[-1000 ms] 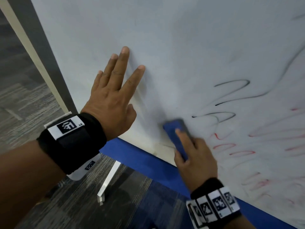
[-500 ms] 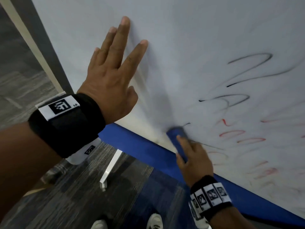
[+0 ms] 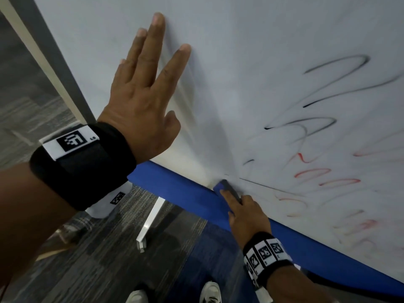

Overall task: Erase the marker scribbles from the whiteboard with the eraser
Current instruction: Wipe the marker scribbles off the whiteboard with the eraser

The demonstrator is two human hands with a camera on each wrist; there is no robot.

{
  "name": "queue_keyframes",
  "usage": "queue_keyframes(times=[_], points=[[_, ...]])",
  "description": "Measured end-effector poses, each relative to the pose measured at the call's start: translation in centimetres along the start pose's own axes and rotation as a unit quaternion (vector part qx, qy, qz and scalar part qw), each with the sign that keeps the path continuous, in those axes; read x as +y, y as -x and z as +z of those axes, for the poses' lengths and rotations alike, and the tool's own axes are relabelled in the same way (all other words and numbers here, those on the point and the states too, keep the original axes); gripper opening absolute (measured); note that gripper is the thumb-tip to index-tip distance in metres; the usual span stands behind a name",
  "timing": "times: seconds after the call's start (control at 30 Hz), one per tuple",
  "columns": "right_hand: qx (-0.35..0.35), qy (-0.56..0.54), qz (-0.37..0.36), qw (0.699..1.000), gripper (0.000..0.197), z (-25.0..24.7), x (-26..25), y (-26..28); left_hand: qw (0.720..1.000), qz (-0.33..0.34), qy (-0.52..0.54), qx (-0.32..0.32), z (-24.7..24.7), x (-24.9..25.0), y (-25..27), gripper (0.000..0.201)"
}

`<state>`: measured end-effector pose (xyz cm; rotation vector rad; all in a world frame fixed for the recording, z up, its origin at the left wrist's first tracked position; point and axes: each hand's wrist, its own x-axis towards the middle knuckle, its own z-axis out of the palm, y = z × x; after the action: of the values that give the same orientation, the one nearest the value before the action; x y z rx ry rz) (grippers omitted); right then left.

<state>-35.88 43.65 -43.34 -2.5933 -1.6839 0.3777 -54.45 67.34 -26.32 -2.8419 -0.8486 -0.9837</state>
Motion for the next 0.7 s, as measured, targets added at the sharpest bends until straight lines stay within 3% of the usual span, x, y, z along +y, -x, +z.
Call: queue_keyframes(times=[0.07,0.13,0.2,0.27,0.37,0.43,0.5,0.6,0.63,0.7], points=[[0.050,-0.014,-0.011,0.999,0.082,-1.0,-1.0,0.0,1.000,-0.001,0.003,0.000,0.0,0.0,0.0,0.087],[0.190,-0.072,-0.019,0.979,0.078,-3.0,-2.6,-0.3,1.000,-0.001,0.006,0.002,0.1,0.1,0.1,0.087],[0.263,-0.093,-0.027,0.960,0.076,-3.8,-2.6,-0.7,1.000,0.000,0.009,0.009,0.2,0.1,0.1,0.086],[0.229,-0.079,-0.002,0.970,0.085,-3.5,-1.1,0.1,1.000,-0.001,0.012,0.006,0.3,0.1,0.2,0.087],[0.089,-0.039,0.035,0.995,0.116,-1.2,2.6,2.8,1.000,-0.002,0.010,-0.004,0.1,-0.1,0.3,0.090],[0.048,-0.029,0.038,0.998,0.121,-1.9,3.2,3.5,1.000,-0.009,0.014,-0.012,-0.1,-0.1,0.2,0.092],[0.138,-0.032,0.021,0.990,0.104,-4.9,1.7,3.0,1.000,-0.014,0.016,-0.017,-0.2,0.0,0.2,0.095],[0.310,-0.070,-0.042,0.947,0.077,-10.1,0.1,1.7,0.999,-0.025,0.013,-0.023,-0.3,0.4,0.2,0.097],[0.318,-0.080,-0.047,0.944,0.076,-10.7,0.0,1.6,0.999,-0.027,0.014,-0.024,-0.4,0.5,0.2,0.097],[0.260,-0.073,-0.023,0.963,0.085,-9.8,0.9,1.8,0.999,-0.026,0.018,-0.023,-0.5,0.5,0.3,0.097]])
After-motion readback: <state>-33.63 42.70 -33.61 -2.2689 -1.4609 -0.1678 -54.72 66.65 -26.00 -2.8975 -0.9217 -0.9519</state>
